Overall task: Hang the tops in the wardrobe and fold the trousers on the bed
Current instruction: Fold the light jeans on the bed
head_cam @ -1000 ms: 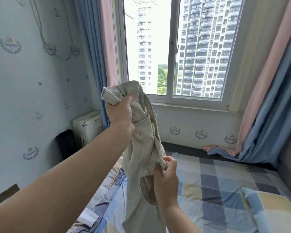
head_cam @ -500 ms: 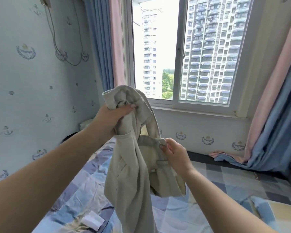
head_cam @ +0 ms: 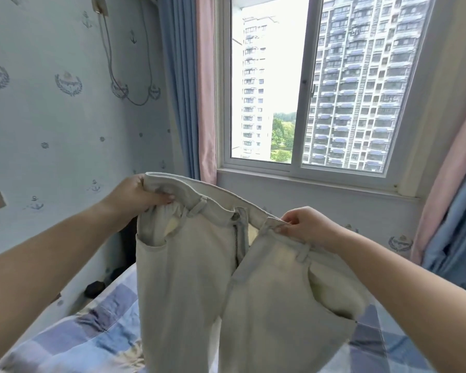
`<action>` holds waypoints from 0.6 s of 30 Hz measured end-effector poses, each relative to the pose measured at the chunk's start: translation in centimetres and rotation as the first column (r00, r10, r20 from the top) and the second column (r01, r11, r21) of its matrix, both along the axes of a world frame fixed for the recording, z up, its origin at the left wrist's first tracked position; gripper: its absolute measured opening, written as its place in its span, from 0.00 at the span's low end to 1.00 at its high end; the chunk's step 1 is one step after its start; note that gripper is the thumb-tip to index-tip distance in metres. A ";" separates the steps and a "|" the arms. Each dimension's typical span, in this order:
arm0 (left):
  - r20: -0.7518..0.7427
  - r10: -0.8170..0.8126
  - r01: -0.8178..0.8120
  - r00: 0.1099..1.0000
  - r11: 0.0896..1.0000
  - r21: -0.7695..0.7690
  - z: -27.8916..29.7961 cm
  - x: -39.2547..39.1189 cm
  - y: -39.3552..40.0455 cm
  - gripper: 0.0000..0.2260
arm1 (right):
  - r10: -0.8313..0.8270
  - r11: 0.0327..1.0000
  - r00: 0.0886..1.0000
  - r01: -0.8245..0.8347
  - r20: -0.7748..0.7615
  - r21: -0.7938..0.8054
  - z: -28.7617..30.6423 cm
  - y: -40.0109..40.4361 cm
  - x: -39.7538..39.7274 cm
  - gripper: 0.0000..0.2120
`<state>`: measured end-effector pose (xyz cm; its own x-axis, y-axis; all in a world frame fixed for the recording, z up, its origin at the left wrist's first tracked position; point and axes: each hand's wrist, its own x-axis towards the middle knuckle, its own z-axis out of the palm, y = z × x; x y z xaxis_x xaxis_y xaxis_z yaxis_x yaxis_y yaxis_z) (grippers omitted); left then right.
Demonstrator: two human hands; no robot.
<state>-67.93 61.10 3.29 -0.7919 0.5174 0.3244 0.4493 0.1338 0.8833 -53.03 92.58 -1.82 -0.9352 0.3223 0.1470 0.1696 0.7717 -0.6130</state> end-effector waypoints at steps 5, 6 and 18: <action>-0.294 0.133 -0.220 0.947 0.932 -0.288 0.7 -0.8 0.2 0.23 | 0.042 0.965 0.996 -0.019 -0.082 0.261 2.1 0.3 0.2 0.15; -0.369 0.098 -0.230 0.924 0.914 -0.333 1.0 -0.8 0.3 0.24 | 0.063 0.952 0.993 -0.029 -0.103 0.306 2.7 0.4 0.2 0.16; -0.486 -0.239 -0.306 0.841 0.530 -0.791 3.5 -1.0 2.8 0.07 | 0.185 0.858 0.979 -0.120 -0.084 0.499 5.1 0.4 0.0 0.04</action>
